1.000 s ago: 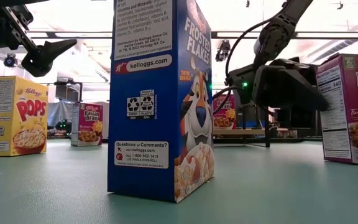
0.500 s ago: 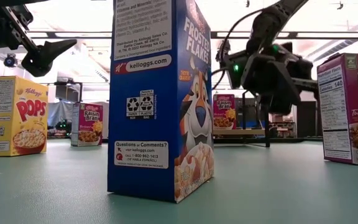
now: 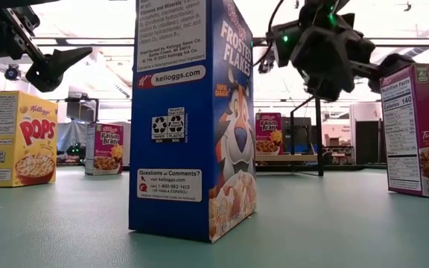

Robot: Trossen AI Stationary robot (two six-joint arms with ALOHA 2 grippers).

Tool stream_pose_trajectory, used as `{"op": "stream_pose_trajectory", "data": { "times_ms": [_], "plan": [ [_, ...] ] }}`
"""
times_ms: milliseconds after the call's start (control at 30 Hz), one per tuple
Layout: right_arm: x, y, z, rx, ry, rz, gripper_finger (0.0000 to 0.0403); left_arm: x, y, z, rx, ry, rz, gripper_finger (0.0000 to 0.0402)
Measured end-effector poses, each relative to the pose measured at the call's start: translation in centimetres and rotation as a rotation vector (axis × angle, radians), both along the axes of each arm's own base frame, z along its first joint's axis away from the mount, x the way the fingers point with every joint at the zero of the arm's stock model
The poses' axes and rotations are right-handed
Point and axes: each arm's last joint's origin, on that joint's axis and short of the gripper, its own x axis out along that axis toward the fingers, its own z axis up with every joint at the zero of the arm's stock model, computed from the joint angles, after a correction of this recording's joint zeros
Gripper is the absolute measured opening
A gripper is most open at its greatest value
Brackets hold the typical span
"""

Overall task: Stack cereal on shelf
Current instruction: Put the right pink cereal box on the shelf aligned with the other pink cereal box

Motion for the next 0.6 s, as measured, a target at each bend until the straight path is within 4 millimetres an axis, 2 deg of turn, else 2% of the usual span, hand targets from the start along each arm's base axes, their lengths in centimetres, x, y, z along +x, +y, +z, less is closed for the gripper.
{"op": "stream_pose_trajectory", "data": {
  "times_ms": [100,233,400,600],
  "plan": [
    [-0.1,-0.1,0.8,-0.058,-0.084,0.086,0.0400,0.0,0.0,0.0,0.000,0.000,0.000,0.0398],
    [-0.1,0.2,1.3,-0.169,-0.210,0.301,0.0400,0.0,0.0,0.0,0.000,0.001,0.000,0.0398],
    [0.2,1.4,1.6,-0.191,-0.375,0.578,0.0400,0.0,0.0,0.0,0.000,0.001,0.000,0.0398],
    [0.7,1.9,2.6,-0.253,-0.531,0.821,0.0400,0.0,0.0,0.0,0.000,0.001,0.000,0.0398]
  ]
}}
